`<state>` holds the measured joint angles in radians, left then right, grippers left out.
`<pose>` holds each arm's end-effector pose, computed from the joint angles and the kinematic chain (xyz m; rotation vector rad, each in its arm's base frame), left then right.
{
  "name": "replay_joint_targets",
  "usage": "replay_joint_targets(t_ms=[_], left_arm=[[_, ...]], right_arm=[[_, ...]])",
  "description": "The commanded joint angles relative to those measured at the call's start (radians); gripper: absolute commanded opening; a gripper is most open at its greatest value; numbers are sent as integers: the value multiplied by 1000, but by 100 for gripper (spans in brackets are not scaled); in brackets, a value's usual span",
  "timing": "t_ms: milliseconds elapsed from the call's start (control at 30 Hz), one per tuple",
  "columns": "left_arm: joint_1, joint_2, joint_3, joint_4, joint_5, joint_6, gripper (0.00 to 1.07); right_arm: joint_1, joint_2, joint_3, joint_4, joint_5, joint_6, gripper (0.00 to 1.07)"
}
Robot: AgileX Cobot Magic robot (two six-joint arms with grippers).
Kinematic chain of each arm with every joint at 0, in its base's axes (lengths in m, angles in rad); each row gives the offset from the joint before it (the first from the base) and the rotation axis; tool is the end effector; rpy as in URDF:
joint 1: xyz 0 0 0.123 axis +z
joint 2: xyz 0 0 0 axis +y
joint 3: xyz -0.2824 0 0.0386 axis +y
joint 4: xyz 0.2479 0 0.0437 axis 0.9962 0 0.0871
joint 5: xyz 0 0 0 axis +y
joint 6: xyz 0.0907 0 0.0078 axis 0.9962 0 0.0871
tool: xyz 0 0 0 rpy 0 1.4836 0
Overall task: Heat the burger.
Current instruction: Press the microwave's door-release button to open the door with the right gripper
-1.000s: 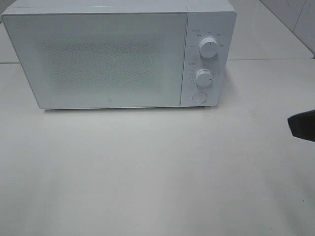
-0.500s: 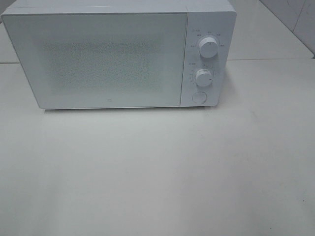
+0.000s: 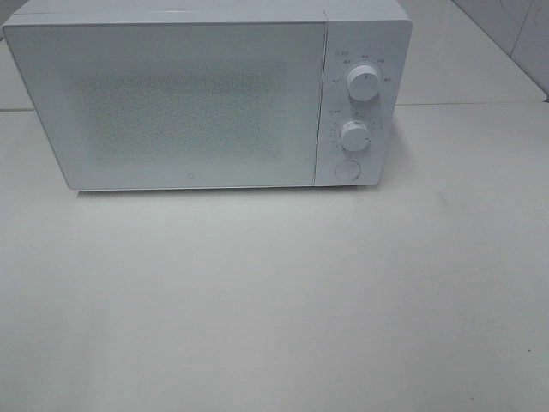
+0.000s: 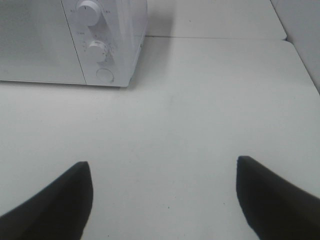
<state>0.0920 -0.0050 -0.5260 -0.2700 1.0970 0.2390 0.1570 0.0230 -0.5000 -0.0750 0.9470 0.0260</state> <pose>-0.0099 -0.0226 0.2837 0.1716 2.0148 -0.1137 0.0038 -0.0050 0.2868 -0.1304 1.9473 0.0325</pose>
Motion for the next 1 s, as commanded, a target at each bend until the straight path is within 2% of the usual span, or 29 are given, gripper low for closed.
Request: replay_joint_targets(t_ms=[33,833,1000], left_arm=[[2,-19,2,-3,-11,-6,94],[2,-19,2,-3,-11,-6,94],[2,-19,2,-3,-11,-6,94]], right_arm=[[-15,-52,6,2,13,8,76],[-15,-52,1,3,6,15,76],[-15,-2,-24,3,-98,23,76]])
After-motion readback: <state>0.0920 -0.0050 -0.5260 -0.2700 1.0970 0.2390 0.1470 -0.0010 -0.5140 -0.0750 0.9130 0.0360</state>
